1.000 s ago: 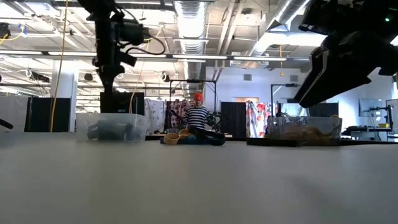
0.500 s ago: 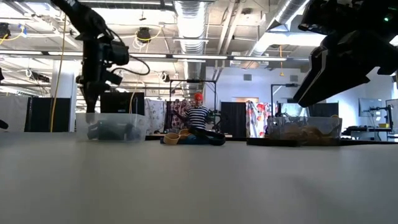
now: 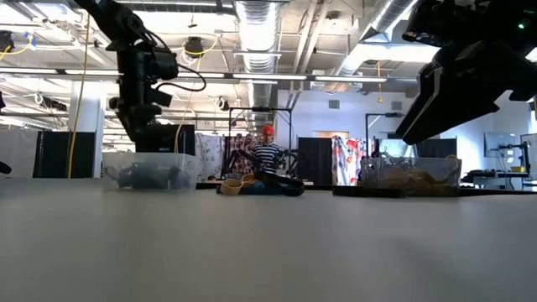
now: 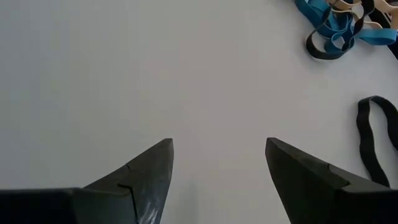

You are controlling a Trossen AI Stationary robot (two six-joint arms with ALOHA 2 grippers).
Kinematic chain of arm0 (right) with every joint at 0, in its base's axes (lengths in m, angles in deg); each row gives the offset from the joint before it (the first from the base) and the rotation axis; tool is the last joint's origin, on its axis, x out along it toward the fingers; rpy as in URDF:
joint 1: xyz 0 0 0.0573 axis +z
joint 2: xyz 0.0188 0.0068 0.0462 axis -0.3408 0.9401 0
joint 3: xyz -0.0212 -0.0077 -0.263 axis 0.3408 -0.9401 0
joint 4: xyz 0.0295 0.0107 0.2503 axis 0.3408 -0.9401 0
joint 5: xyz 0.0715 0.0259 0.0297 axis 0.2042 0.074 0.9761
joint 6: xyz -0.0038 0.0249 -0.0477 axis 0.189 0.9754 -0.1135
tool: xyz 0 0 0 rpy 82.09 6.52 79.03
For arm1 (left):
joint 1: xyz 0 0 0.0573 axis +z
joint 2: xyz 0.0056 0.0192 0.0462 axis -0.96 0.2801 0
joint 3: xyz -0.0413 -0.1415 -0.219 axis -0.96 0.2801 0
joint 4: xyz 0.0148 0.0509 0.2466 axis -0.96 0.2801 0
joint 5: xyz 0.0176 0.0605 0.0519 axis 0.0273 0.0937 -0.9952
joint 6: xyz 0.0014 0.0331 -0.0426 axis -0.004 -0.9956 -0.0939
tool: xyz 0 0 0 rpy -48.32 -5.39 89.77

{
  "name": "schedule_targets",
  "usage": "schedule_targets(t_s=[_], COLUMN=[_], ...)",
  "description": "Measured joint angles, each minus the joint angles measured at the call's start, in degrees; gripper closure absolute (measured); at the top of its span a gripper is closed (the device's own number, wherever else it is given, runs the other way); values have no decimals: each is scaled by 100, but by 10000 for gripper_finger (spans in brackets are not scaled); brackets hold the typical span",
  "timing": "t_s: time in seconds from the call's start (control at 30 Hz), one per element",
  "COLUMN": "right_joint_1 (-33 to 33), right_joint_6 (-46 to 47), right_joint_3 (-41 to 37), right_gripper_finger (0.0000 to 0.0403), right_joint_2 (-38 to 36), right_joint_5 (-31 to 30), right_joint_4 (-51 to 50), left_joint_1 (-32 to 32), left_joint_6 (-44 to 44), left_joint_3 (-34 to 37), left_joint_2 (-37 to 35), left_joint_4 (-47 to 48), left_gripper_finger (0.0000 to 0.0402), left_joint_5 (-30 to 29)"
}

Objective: Sort rubber bands into baskets
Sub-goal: Put the black rubber band into the transparent bin

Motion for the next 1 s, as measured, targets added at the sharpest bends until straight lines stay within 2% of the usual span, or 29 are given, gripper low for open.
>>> schedule_targets(t_s=[0.1, 0.2, 0.3, 0.4, 0.7, 0.9, 1.0], right_joint_1=[0, 23, 109, 245, 1104, 1972, 2412], right_joint_6=[2, 8, 44, 252, 1866, 3499, 4254], right_joint_3=[0, 0, 0, 0, 0, 0, 0], right_gripper_finger=[117, 117, 117, 117, 117, 117, 117], right_joint_2=[0, 0, 0, -34, -566, -964, -1023], right_joint_5=[0, 22, 118, 392, 1659, 2860, 3077], right_joint_4=[-24, -104, -188, -430, -1614, -2253, -2296], left_joint_1=[-115, -309, -636, -1114, -3016, -4181, -4677], left_joint_6=[120, 260, 376, 518, 779, 784, 710], left_joint_3=[-83, -112, -112, -112, -112, -112, -112], left_joint_2=[0, -2, -2, -2, -2, 7, 7], left_joint_4=[2, -33, -173, -345, -1464, -2500, -2991], left_gripper_finger=[235, 235, 235, 235, 235, 235, 235], left_joint_5=[327, 978, 1633, 2018, 2039, 2019, 1862])
